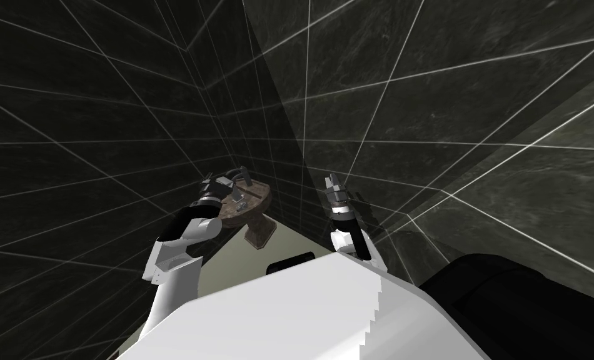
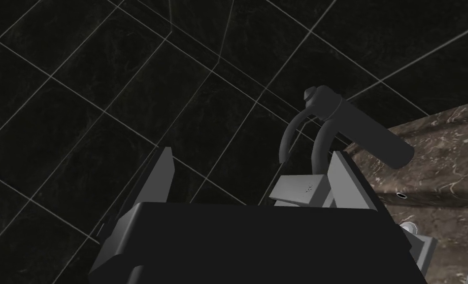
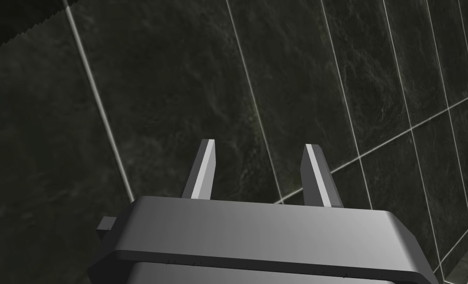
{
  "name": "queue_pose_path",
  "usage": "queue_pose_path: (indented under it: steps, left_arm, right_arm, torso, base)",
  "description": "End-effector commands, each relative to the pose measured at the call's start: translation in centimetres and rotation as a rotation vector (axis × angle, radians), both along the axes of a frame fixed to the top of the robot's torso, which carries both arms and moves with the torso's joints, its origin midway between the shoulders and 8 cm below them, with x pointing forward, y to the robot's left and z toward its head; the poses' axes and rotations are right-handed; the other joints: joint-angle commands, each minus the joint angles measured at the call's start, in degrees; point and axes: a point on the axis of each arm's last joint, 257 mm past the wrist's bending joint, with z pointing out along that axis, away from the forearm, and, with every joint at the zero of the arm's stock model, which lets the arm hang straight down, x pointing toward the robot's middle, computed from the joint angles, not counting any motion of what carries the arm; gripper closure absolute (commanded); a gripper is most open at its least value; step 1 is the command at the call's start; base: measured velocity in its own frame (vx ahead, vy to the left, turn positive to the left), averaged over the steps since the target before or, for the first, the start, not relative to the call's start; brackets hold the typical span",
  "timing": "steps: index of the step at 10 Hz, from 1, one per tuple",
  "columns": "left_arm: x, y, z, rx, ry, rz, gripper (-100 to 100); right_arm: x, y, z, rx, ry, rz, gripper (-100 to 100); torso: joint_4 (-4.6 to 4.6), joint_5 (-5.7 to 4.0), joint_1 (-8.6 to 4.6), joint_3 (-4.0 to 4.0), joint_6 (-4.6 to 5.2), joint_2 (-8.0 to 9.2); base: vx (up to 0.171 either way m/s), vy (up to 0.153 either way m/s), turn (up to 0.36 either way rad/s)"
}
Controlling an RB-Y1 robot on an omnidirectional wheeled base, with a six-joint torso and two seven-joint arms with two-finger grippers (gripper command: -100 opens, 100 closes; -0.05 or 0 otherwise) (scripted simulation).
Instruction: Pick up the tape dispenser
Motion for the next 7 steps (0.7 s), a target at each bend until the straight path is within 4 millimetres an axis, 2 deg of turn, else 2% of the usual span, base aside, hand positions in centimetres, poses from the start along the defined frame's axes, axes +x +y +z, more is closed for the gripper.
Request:
queue_pose_path:
  steps: [1, 3, 4, 7]
  left_arm:
    - [1.2, -0.3, -0.5, -0.05, 0.034, -0.021, -100]
    - [1.3, -0.3, -1.3, -0.053, 0.066, -0.021, -100]
    - [2.4, -0.8, -2.0, -0.094, 0.099, -0.041, -100]
    - [3.5, -1.5, -3.8, -0.138, 0.177, -0.062, -100]
  right_arm:
    - [0.0, 0.0, 0.0, 0.0, 0.0, 0.0, 0]
    - [0.0, 0.0, 0.0, 0.0, 0.0, 0.0, 0]
    - [0.0, 0.0, 0.0, 0.0, 0.0, 0.0, 0]
    - [0.0, 0.0, 0.0, 0.0, 0.0, 0.0, 0]
  torso:
    - [0.0, 0.0, 0.0, 0.0, 0.0, 0.0]
    - [-0.01, 0.0, 0.01, -0.02, 0.01, -0.03]
    - [0.0, 0.0, 0.03, 0.0, 0.0, 0.01]
    - [-0.01, 0.01, 0.04, -0.04, -0.01, -0.08]
  base:
    - [0.021, -0.01, 0.076]
    - [0.014, -0.007, 0.006]
    - [0.021, -0.002, 0.067]
    - [0.029, -0.003, 0.049]
